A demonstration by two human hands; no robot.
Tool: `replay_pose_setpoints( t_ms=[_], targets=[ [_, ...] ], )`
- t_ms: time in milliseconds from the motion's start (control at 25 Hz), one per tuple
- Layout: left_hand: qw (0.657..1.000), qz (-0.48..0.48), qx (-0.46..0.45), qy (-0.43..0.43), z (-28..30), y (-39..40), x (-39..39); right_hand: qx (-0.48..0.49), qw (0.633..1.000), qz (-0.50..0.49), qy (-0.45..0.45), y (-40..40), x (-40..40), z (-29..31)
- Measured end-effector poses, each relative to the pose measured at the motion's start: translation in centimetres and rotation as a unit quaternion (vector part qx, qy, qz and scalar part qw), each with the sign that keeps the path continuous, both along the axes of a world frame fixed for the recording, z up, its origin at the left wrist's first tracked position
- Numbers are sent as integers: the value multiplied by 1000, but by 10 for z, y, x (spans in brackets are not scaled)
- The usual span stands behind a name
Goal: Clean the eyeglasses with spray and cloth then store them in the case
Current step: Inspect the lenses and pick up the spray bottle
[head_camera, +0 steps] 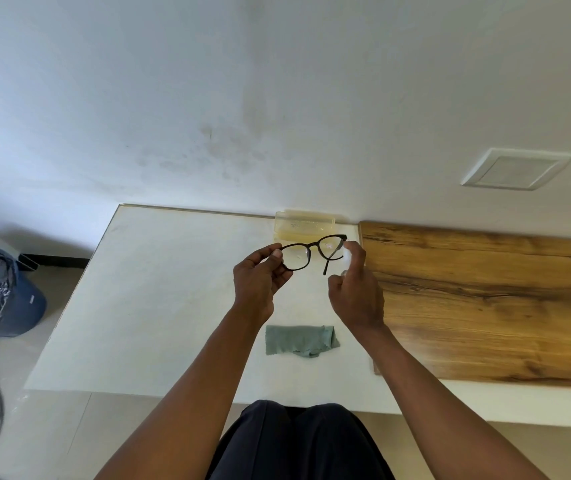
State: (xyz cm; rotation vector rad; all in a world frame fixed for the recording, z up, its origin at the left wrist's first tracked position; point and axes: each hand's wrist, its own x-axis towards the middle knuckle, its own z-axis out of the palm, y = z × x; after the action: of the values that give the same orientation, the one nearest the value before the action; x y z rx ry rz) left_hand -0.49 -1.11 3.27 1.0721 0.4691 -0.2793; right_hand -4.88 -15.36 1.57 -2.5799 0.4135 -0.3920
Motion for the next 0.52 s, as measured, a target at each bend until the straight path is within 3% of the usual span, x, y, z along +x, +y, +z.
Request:
replay_pose_setpoints(
  t_ms=[280, 520],
  targets=[
    [1000, -1, 1, -5, -3, 6, 3, 58, 996, -37, -56, -11, -1, -9],
    [1000, 2, 2, -1, -8, 9, 5, 168, 984, 9, -51, -29, -7, -29]
  ],
)
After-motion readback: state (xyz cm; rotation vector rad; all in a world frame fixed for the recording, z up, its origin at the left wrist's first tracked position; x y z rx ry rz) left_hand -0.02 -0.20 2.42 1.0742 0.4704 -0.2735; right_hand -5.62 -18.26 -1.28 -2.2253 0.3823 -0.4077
